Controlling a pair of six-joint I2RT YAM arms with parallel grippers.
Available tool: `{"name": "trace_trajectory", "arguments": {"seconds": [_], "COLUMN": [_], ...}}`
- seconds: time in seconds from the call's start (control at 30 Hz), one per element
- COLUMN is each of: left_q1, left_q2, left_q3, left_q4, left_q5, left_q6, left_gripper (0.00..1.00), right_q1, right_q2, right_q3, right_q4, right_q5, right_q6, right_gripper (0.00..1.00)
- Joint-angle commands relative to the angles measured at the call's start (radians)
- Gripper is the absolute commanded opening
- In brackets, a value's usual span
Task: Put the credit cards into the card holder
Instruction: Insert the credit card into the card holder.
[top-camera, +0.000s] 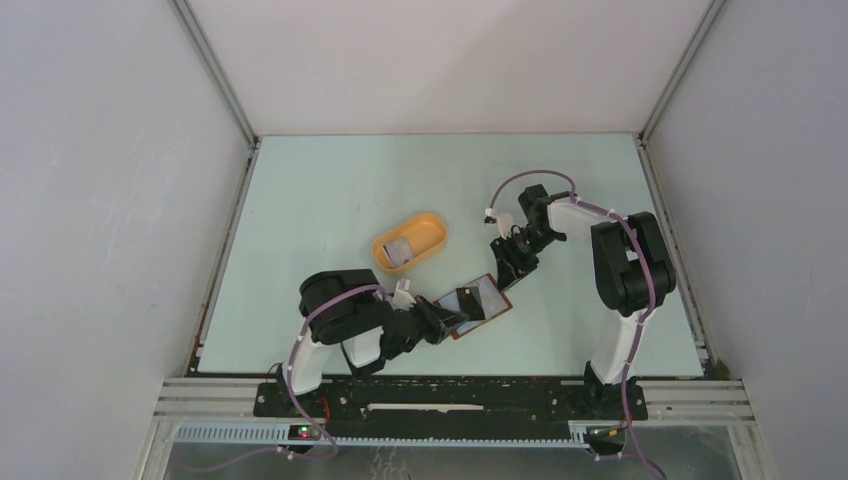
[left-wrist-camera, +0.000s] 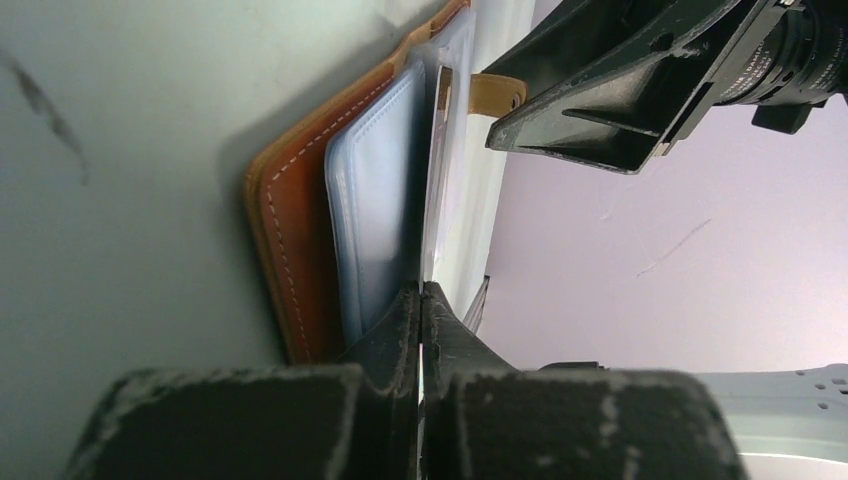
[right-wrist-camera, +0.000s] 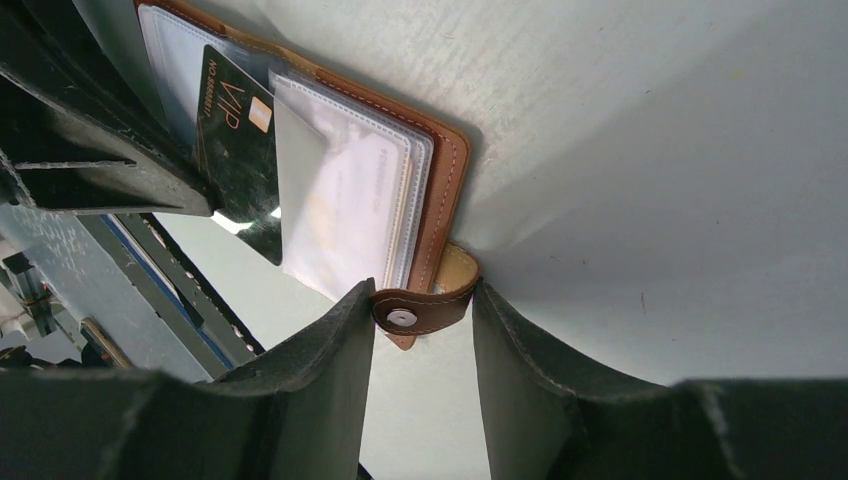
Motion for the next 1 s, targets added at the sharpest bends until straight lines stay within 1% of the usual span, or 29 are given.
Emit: {"name": "trace_trajectory", "arguments": {"seconds": [0.0,0.1,0.43,0.83,0.97], "left_q1": [-0.024,-0.04,-0.098,-0.129,-0.134], "left_q2": [0.025,0.028,0.017,0.031,0.052], "left_q3": [0.024,0.017,0.002,0.022,0.049], "left_q4": [0.021,0.021,0.021,0.021,0.021], "left_q5": [-0.077,-0.126,-0.218,-0.298,-0.29], "left_q6": [0.011,-0.002,-0.063,-0.116,-0.126], "left_gripper": [0.0,0.0,0.0,0.0,0.0], "right_q1": [0.011,0.015,0.017,0.023,0.025], "right_q2": [-0.006,-0.005,-0.002,0.001,0.001], "right_q3": [0.031,0.031,0.031,0.031,0.031], "right_q4": [-0.01,-0.011,-0.011,-0.011,-0.011], "right_q5": [-0.011,-0.011,-0.01,-0.015,-0.02], "right_q6": [0.012,0.013,0.017,0.024,0.024], "right_gripper": [0.49,0.48,0.46,0.45,0.44]}}
